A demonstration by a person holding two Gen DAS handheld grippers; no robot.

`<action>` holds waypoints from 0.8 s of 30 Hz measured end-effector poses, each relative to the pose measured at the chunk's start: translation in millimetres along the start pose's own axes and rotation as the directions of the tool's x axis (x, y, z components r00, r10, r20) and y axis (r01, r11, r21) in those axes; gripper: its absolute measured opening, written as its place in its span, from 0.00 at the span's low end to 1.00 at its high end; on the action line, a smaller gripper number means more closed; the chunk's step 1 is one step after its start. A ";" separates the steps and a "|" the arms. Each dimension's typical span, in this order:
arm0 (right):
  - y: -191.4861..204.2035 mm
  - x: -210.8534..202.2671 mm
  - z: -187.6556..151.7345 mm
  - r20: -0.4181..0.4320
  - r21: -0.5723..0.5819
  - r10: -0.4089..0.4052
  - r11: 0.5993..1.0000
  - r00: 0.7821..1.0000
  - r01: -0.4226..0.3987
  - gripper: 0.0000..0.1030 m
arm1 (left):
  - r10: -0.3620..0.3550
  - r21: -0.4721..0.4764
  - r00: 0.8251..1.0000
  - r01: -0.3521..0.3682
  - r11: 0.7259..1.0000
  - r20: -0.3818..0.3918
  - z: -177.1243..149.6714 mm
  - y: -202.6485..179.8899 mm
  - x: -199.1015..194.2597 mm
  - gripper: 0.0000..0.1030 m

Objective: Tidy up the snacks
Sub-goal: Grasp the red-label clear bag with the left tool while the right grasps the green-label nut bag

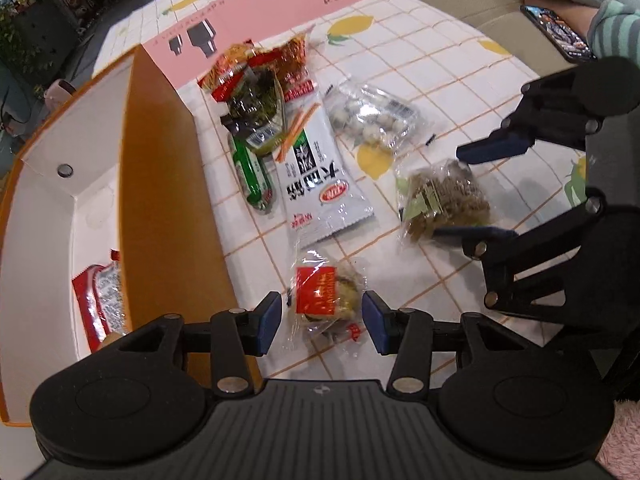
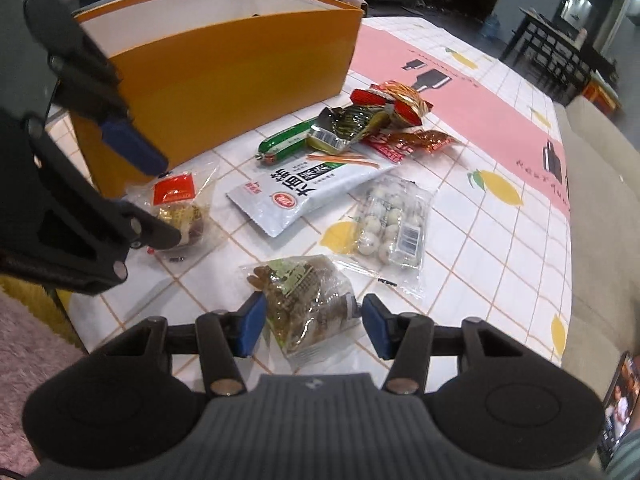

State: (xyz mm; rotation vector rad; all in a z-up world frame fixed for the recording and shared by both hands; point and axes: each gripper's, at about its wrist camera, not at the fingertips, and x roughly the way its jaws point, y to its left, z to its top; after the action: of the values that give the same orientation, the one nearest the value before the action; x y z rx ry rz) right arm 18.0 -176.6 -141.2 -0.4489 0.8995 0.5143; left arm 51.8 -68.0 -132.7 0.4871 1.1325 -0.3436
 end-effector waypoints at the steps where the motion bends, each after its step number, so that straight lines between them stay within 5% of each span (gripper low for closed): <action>1: -0.8 1.1 0.5 -0.005 0.005 0.001 1.000 1.000 -0.001 0.50 | -0.007 -0.006 1.000 0.007 1.000 -0.004 -0.1 0.5 1.6 0.53; 12: 3.2 9.3 1.3 -0.026 -0.022 -0.011 1.000 1.000 0.010 0.56 | 0.013 -0.010 0.999 -0.013 1.000 -0.030 3.5 -1.5 19.2 0.52; 24: -9.6 14.8 2.0 -0.061 0.067 -0.014 0.998 0.998 0.018 0.36 | -0.014 -0.084 1.000 0.015 0.996 0.009 2.0 7.6 16.5 0.41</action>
State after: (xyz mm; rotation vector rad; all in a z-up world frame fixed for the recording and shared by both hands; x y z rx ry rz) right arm 32.6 -179.6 -150.9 -0.4117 0.9677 0.4567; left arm 63.6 -62.8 -145.8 0.4030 1.1380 -0.3087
